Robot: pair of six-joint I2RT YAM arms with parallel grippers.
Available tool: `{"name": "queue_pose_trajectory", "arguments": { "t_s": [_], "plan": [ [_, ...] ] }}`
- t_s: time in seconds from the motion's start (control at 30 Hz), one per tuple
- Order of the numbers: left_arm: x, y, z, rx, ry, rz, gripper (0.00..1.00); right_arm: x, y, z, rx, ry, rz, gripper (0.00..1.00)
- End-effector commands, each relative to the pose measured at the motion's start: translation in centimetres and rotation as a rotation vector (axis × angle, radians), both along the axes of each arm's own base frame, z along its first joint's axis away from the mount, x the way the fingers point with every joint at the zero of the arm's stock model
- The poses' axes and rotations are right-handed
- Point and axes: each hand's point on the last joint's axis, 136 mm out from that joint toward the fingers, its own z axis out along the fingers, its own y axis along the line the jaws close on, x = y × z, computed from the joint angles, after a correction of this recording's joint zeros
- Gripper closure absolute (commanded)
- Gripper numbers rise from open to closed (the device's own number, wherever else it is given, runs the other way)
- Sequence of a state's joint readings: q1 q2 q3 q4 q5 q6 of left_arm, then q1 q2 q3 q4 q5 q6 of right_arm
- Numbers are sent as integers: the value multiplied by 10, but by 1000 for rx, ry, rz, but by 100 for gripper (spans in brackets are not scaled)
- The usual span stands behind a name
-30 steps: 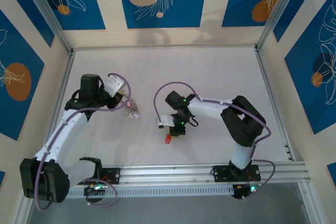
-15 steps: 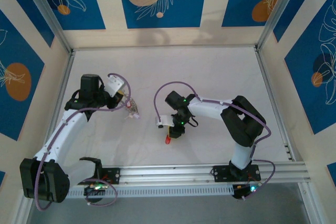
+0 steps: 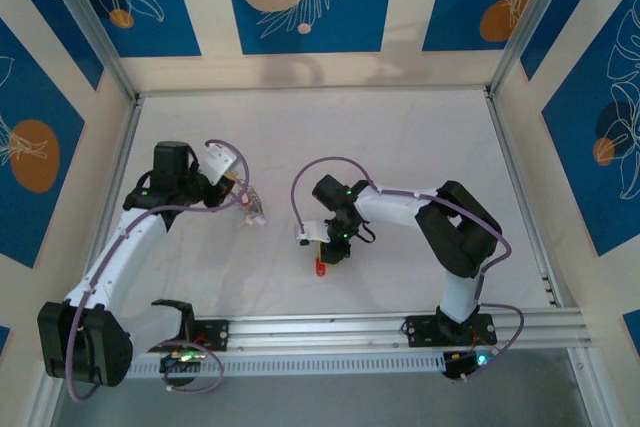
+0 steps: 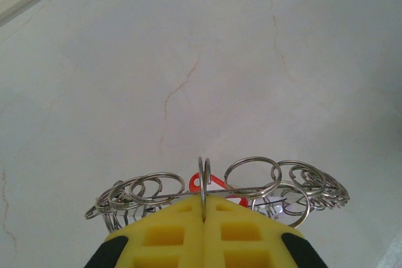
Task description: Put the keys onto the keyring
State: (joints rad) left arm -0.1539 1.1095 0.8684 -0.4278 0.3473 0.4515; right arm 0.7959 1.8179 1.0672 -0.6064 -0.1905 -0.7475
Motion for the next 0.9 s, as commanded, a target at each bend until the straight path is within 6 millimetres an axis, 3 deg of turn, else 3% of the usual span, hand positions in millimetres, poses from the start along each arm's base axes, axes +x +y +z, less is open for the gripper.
{"name": "queue_pose_trajectory", "arguments": {
  "t_s": [0.0, 0.27, 0.37, 0.47, 0.87],
  "plan": [
    [2, -4, 7, -7, -23, -15, 100, -3, 6, 0, 9, 26, 4, 86],
    [3, -4, 7, -6, -23, -16, 100, -4, 10, 7, 35, 29, 10, 89],
    [3, -4, 7, -6, -23, -15, 100, -7, 12, 9, 42, 31, 19, 78],
    [3, -4, 7, -6, -23, -15, 100, -10, 13, 8, 28, 44, 30, 73],
    [2, -3, 6, -1, -21, -14, 100, -12, 9, -4, -45, 45, 46, 78]
  ]
}}
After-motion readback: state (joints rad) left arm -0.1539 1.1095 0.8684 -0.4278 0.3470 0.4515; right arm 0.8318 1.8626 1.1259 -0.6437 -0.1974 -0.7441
